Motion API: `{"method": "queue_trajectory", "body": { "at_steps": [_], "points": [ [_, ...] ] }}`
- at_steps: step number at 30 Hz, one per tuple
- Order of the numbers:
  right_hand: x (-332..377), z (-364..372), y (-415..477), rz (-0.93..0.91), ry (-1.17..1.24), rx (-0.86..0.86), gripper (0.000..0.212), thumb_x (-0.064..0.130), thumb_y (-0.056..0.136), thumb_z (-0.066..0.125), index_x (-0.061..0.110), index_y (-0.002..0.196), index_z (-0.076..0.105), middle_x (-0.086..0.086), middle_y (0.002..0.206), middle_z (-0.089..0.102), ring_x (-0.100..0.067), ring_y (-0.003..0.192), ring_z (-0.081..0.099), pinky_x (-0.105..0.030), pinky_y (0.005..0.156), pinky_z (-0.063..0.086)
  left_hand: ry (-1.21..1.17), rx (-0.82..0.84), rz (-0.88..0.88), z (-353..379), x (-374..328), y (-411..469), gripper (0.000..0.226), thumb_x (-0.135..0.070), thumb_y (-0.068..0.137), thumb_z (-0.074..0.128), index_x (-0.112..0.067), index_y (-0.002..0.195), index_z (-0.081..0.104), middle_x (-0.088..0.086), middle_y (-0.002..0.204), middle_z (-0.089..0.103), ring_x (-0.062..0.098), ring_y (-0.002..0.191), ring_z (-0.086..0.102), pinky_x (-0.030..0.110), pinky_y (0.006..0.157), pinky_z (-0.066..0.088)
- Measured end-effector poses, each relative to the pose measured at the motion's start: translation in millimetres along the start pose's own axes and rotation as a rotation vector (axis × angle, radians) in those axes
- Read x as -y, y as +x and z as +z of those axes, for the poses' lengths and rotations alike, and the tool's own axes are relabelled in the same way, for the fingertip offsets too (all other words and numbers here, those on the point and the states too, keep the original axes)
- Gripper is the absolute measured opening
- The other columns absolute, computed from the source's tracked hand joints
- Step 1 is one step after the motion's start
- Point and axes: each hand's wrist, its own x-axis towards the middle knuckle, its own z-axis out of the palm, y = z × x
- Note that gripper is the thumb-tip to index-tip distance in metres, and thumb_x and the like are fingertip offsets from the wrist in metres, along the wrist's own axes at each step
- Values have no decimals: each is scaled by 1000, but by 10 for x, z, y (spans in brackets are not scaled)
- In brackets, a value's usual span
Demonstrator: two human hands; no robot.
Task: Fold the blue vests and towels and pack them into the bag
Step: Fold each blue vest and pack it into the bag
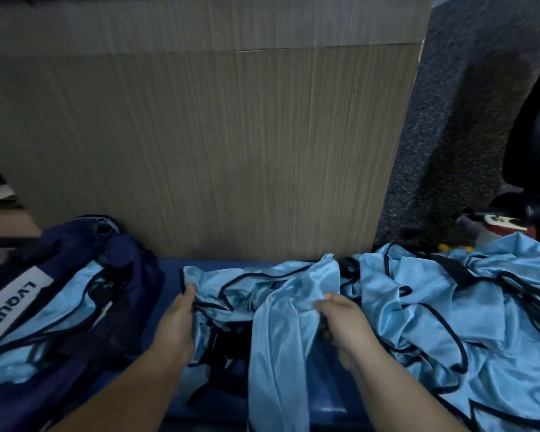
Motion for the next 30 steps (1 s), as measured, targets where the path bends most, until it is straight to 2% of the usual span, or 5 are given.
{"method": "queue_trajectory", "body": {
  "at_steps": [9, 17, 20, 24, 30],
  "points": [
    [162, -299, 144, -134, 196, -351, 15, 12, 93, 52, 14, 78, 54, -11, 79, 59, -24, 77, 55, -36, 72, 44, 155, -366, 181, -291, -310, 279, 42, -29, 106, 35, -3, 136, 48, 12, 117, 56, 27, 97, 57, 36, 87, 41],
    [134, -246, 35, -620, -501, -458, 32, 12, 85, 64, 24, 111, 52, 2, 90, 53, -16, 79, 53, -20, 66, 40, 726, -509, 462, -113, -205, 97, 74, -18, 81, 74, -16, 144, 36, 14, 146, 41, 38, 131, 38, 53, 107, 36],
    [36, -163, -7, -794, -807, -246, 25, 38, 81, 63, 27, 103, 65, 10, 101, 55, -14, 100, 52, -30, 87, 42, 1082, -247, 810, 36, -154, -29, 59, -41, 74, 73, -20, 127, 59, 2, 129, 58, 31, 121, 49, 45, 99, 39],
    [-84, -42, -58, -515, -1177, 176, 85, 87, 68, 36, 33, 131, 54, 12, 129, 51, -11, 127, 42, -33, 108, 35, 1491, 284, 465, 106, 18, -34, 76, -86, 59, 35, -41, 112, 66, -22, 113, 65, 0, 112, 56, 30, 105, 36],
    [-103, -60, -46, -307, -1537, 293, 41, 42, 87, 57, 36, 128, 55, 5, 131, 52, -20, 124, 50, -34, 103, 40, 1512, 241, 479, 8, 168, 14, 19, -47, 93, 56, -35, 101, 68, -13, 99, 70, 6, 99, 62, 25, 93, 41]
  ]
}}
